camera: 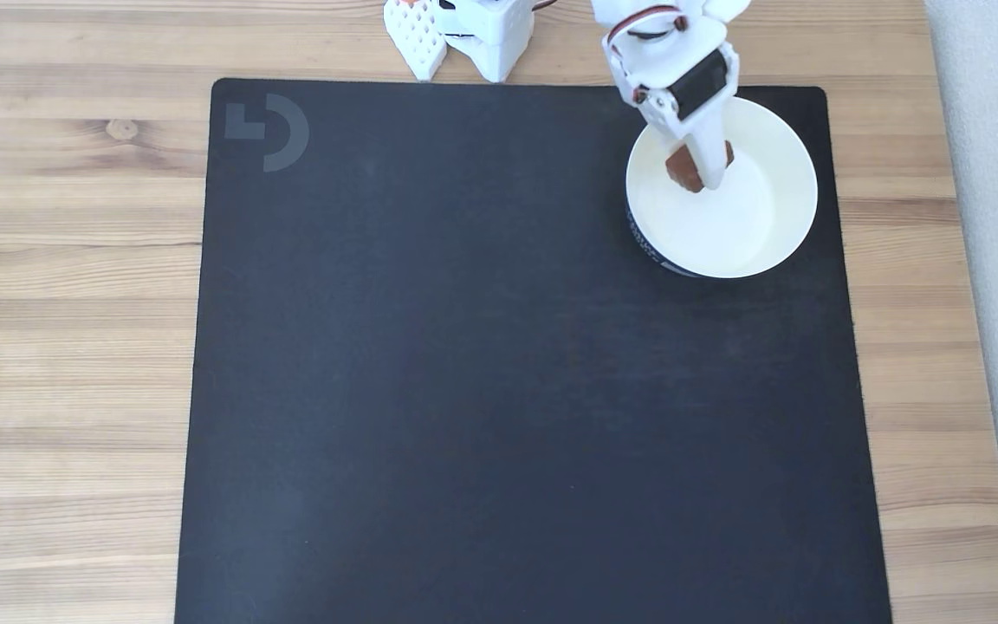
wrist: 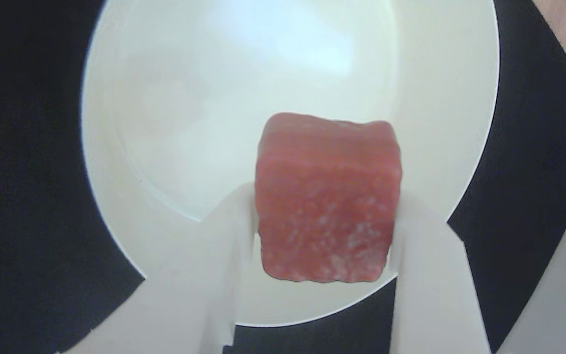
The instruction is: Pick up the toy and place it on the plate
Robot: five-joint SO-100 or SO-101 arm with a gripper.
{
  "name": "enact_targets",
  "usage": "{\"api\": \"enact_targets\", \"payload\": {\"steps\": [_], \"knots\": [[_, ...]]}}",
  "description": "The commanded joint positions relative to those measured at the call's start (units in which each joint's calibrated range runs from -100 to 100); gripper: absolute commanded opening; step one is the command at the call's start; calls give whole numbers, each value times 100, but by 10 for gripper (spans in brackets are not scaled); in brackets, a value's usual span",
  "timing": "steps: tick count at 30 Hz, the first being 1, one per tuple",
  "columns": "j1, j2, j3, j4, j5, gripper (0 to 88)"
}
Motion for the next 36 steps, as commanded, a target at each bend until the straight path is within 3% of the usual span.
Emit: {"api": "enact_targets", "payload": {"steps": [1,4,5,7,19,22,23,26,31,36], "knots": [[67,-118,4,-102,-18,34],[67,-118,4,-102,-3,70],[67,-118,4,-77,8,147],[67,-118,4,-60,8,186],[67,-118,-14,-94,-29,177],[76,-177,-122,-77,-34,92],[176,-302,-258,-26,-39,27],[360,-560,-384,-34,-34,23],[1397,-1460,-321,-94,13,23],[3087,-2327,-77,-94,13,22]]}}
